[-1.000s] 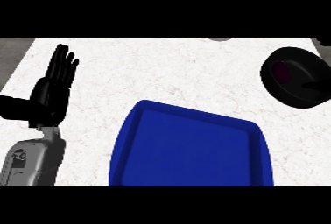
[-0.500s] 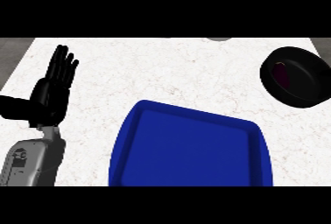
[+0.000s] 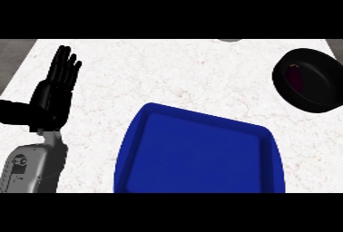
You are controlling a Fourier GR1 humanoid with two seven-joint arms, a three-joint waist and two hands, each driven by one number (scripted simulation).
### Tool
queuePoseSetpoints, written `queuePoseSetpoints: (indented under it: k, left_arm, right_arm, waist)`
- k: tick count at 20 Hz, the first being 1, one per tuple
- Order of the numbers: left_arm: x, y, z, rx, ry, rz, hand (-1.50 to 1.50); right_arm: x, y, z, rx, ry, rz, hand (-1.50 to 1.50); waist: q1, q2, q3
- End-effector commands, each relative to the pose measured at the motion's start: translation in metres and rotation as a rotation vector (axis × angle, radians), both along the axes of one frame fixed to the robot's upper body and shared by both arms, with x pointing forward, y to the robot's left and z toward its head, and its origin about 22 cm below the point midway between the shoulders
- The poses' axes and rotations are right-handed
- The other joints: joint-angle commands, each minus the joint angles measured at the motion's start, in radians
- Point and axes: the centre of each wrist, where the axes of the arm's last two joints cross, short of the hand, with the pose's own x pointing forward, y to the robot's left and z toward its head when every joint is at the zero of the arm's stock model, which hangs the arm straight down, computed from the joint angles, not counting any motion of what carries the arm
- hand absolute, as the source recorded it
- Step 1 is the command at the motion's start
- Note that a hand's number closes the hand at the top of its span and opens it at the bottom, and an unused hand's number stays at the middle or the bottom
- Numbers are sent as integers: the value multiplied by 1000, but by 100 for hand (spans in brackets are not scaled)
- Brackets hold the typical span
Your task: Pick the eggplant from the tray and place it in the pot
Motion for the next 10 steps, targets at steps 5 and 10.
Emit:
queuePoseSetpoints:
  k: [5, 10]
  left_arm:
    - [-3, -9, 4, -9, -11, -7, 0]
    - [-3, -1, 0, -11, -11, -14, 0]
  right_arm:
    - [-46, -43, 15, 51, -44, -51, -150]
    - [-69, -60, 16, 43, -45, -66, -150]
  waist:
    - [10, 7, 4]
    - [9, 10, 6]
